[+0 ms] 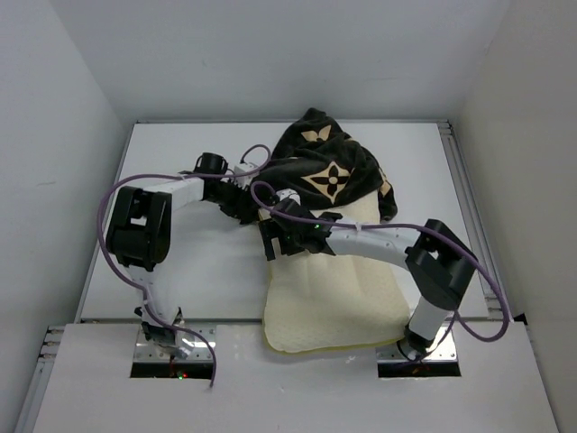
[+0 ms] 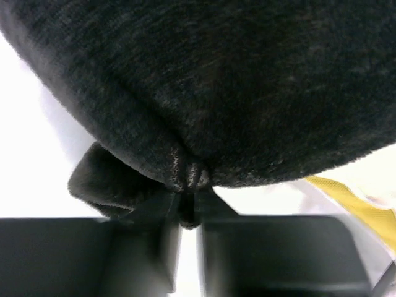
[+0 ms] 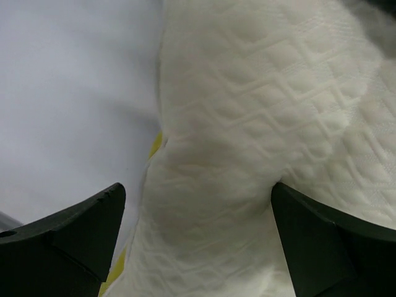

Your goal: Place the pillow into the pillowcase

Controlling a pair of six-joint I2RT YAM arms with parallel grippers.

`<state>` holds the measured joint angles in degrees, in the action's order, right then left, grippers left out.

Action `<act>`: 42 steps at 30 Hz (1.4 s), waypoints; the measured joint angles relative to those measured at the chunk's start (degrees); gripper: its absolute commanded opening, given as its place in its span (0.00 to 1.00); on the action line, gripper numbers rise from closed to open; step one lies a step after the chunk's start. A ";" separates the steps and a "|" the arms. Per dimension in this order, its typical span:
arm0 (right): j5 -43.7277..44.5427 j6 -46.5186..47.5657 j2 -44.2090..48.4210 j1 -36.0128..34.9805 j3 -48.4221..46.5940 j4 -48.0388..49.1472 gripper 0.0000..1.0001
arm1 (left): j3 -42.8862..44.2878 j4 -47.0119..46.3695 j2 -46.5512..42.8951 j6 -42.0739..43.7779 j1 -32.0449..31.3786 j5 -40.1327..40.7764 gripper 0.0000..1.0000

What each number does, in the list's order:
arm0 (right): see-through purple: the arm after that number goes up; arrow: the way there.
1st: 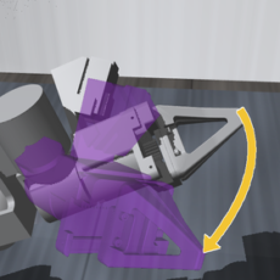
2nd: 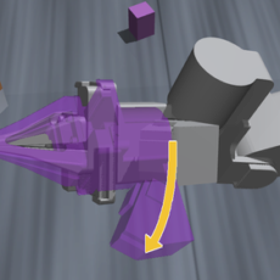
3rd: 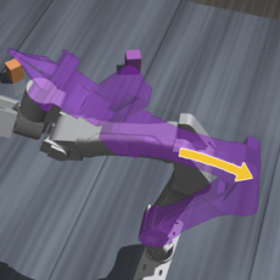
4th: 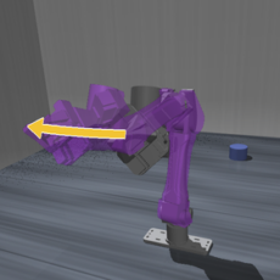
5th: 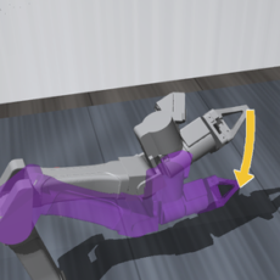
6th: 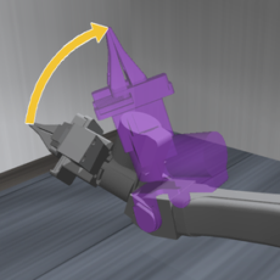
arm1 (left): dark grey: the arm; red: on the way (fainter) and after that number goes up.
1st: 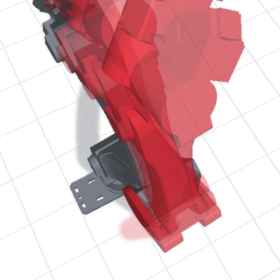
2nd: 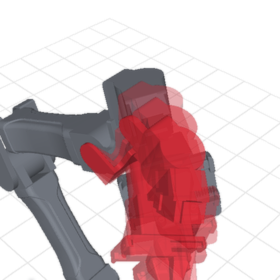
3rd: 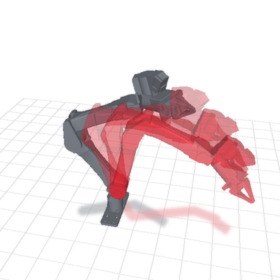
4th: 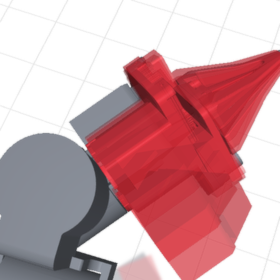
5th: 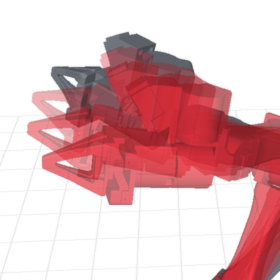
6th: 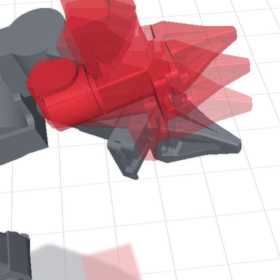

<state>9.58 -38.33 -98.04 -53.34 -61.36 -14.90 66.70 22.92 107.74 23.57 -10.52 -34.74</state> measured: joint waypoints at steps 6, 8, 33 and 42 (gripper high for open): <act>5.66 -4.63 -6.34 -0.20 -6.03 -5.77 0.85 | 0.04 0.28 0.33 0.07 -0.35 -2.03 0.00; 5.95 -5.49 -8.59 0.20 -7.48 -6.93 0.41 | 0.04 0.83 0.26 0.55 -0.90 -2.40 0.00; 4.44 -9.60 8.96 16.11 -6.71 9.16 0.00 | 19.17 31.43 -12.50 22.14 -11.06 -4.13 0.00; -1.01 -9.27 -0.81 16.68 -8.55 10.97 0.99 | 12.52 35.54 -12.59 31.39 -6.38 -5.42 0.10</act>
<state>8.58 -47.59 -98.85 -36.67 -69.91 -3.92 79.22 58.46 95.15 54.96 -16.91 -40.16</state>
